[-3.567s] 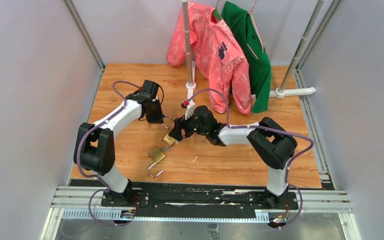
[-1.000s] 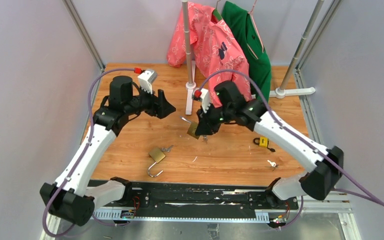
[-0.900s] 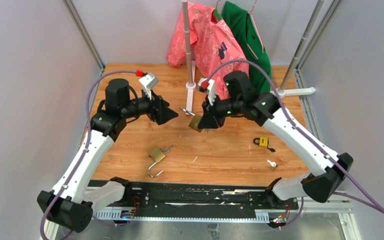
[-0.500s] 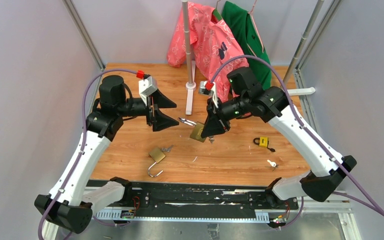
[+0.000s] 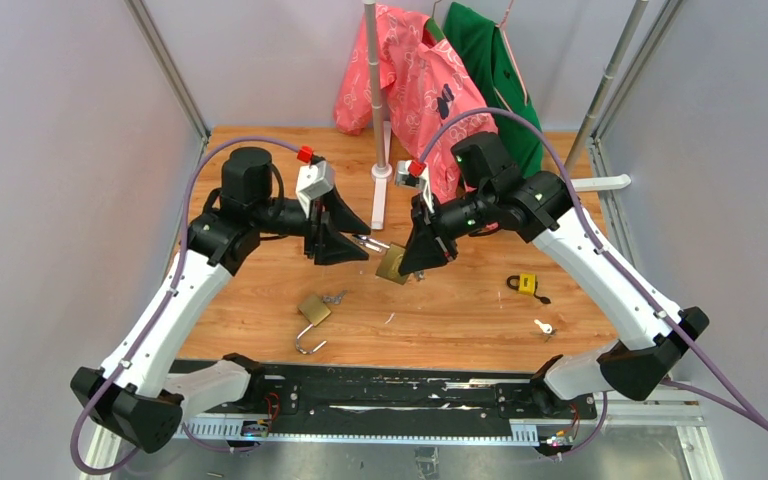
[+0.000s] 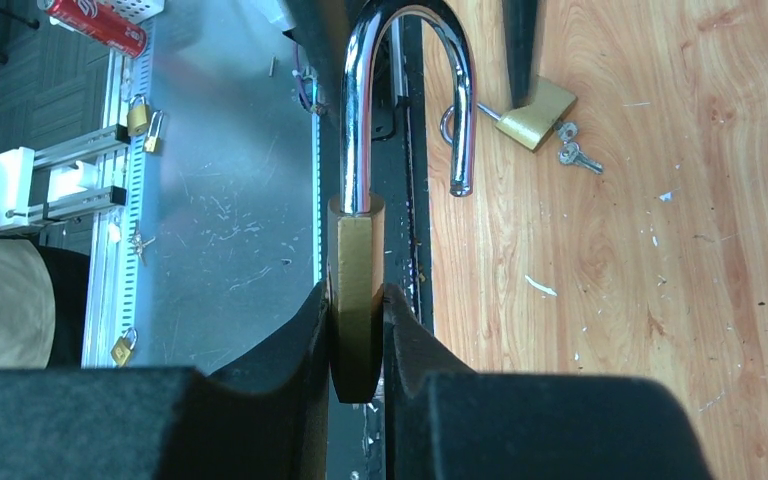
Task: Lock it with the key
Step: Lock the lock.
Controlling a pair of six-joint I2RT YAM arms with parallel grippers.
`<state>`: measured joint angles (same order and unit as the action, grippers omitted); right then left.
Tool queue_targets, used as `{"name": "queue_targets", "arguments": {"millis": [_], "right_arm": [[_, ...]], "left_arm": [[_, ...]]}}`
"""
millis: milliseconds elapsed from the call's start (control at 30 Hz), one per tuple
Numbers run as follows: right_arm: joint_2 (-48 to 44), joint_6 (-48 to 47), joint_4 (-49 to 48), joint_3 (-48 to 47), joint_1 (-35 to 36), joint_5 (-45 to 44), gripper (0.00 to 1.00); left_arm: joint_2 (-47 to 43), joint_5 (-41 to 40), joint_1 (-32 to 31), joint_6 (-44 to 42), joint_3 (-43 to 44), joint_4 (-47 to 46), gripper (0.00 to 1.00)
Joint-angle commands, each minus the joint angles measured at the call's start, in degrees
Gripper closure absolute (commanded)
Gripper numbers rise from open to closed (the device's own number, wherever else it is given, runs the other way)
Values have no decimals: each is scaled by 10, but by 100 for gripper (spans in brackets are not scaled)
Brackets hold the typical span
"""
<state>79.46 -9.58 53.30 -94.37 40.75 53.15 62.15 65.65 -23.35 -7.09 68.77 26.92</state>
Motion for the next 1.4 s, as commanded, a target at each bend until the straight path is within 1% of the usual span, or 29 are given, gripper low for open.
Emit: {"name": "queue_targets", "arguments": {"millis": [0,33,67,133,333,400,467,500,533,633,667,700,733,800,900,933,967,1000,1067,1133,1200,1367], "right_arm": [[-9,23,-43,-14,-7,26,100],[-11,25,-49,-9,-7,22,100],[-13,28,-58,-4,-6,16,100],[-23,35,-82,13,-7,1,100],[-41,50,-127,49,-7,-38,100],[-43,67,-144,56,-9,-39,100],[-45,85,-164,64,-12,-43,100],[-47,91,-176,68,-15,-42,96],[-51,118,-190,74,-18,-35,89],[-67,152,-244,106,-19,-43,62],[-79,168,-259,117,-19,-58,51],[-89,174,-267,126,-20,-83,43],[-98,180,-269,132,-24,-116,40],[-119,204,-267,148,-51,-186,39],[-156,249,-267,187,-105,-208,38],[-168,258,-268,201,-126,-206,27],[-179,264,-274,215,-135,-199,24],[-187,274,-288,226,-141,-184,24],[-190,295,-330,240,-144,-135,17],[-189,318,-378,249,-145,-107,16],[-200,339,-444,268,-145,-98,16],[-222,370,-627,327,-145,-65,15]], "left_arm": [[24,17,-2,12,30,31,51],[33,17,-2,23,38,34,61],[41,21,-2,32,43,35,75],[56,20,-2,54,55,38,99],[64,-15,-2,135,70,36,100],[52,-27,0,185,60,0,100],[37,-33,1,226,38,-60,100],[25,-46,1,244,28,-86,100],[10,-56,1,253,21,-106,100],[-18,-87,1,255,10,-147,100],[-20,-94,1,250,13,-147,100],[-20,-100,1,241,20,-138,100],[-20,-107,2,235,27,-129,100],[-23,-121,2,228,31,-120,100],[-26,-129,2,240,26,-135,100],[-27,-130,2,247,25,-144,100],[-27,-129,2,252,25,-150,100],[-27,-131,2,258,28,-152,100],[-26,-126,2,265,34,-155,100],[-23,-125,1,270,46,-149,100],[-24,-125,2,279,51,-156,100],[-26,-117,10,341,46,-227,100]]}}
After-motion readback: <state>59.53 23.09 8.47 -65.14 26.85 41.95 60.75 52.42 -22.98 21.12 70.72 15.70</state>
